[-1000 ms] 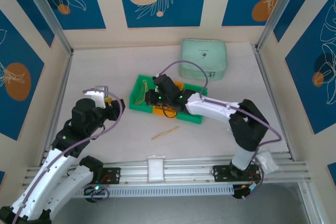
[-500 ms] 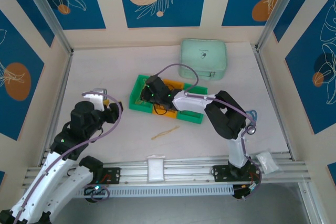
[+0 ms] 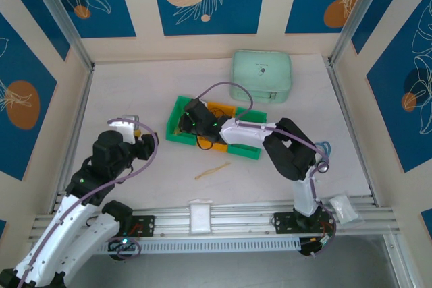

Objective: Untangle the cables

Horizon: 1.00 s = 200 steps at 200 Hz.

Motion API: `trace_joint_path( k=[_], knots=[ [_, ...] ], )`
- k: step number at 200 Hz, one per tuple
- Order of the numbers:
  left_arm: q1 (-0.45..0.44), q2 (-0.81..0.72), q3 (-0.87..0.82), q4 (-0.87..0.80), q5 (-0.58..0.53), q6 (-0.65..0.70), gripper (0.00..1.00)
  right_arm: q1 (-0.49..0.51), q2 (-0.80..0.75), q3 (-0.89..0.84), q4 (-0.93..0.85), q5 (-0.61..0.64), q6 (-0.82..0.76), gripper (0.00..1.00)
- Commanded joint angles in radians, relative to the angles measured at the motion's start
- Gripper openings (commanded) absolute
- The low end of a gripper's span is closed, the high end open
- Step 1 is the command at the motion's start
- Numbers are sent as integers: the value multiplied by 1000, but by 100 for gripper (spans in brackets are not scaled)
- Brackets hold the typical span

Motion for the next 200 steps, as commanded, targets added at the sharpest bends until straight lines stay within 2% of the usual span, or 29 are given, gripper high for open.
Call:
trace_joint_path(
  k=[1,38,61,92,115,147,168,186,200],
  knots=[
    [-5,1,14,-9,34,18,58,5,-67,-16,2,23,-44,16],
    [-5,36,35,-59,93,44,56,6,-176,-37,-32,34,-180,16],
    [-5,59,35,-63,124,45,51,1,-251,-48,-68,10,-282,16],
    [-5,81,47,-77,106,34,50,-31,-205,135,-326,-102,-383,14],
    [-5,86,76,-97,126,52,50,-32,-164,234,-473,-107,-440,14],
    [-7,149,129,-159,229,116,50,-48,-304,69,-389,-111,-437,14],
    [-15,188,122,-173,318,132,49,-106,-431,-60,-377,-177,-406,14],
    [-51,205,98,-163,369,127,48,-180,-538,-156,-415,-255,-382,14],
    [-103,218,75,-150,375,127,48,-222,-620,-222,-461,-267,-388,14]
  ],
)
